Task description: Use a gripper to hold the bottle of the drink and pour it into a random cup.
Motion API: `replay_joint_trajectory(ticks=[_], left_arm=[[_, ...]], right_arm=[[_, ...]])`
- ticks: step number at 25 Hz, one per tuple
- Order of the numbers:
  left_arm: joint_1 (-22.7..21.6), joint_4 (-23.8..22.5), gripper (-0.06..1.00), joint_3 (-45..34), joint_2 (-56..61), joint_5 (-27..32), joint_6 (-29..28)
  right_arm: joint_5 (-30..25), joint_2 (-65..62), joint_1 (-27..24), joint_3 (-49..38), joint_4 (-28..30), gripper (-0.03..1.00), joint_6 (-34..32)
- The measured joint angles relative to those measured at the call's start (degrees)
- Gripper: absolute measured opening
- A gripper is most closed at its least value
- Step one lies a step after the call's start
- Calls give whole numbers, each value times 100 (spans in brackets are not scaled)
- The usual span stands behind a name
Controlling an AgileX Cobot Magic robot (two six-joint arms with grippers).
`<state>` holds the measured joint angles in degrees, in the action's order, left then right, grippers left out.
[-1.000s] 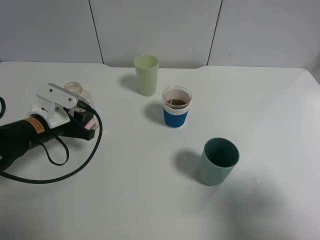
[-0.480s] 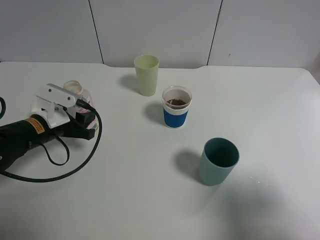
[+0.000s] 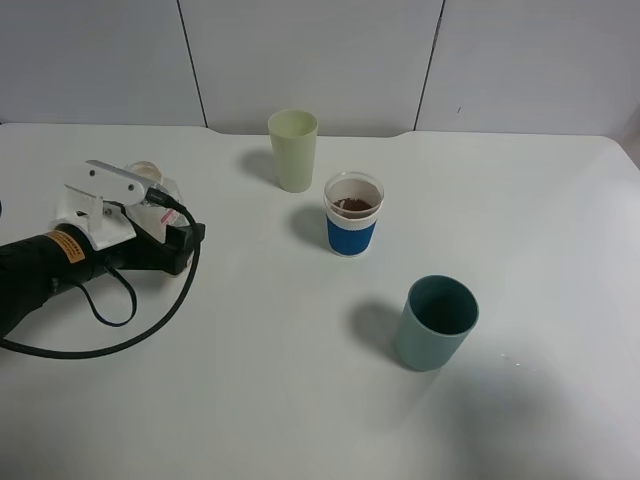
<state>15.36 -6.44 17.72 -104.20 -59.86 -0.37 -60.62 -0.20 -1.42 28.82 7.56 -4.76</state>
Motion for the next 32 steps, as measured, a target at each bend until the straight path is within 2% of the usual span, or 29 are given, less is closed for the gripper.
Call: replay_joint_trajectory(ticks=[9,14,19,26,28,32], left_arm=[[0,44,91,-405,971,49,-35],[0,303,91,-659,1836,535,-193],[0,438,91,-681,2986,1547,-604],[0,748,91,-676,4589,2732,-620],[0,798,91,-562,5008,3247,-601],[0,807,91,-8,5651,4697,-601]], right_arm=[[0,0,0,0,0,63,0],[0,0,0,0,0,63,0],[0,0,0,0,0,63,0],[0,0,0,0,0,63,0],[0,0,0,0,0,63,0],[0,0,0,0,0,63,0]])
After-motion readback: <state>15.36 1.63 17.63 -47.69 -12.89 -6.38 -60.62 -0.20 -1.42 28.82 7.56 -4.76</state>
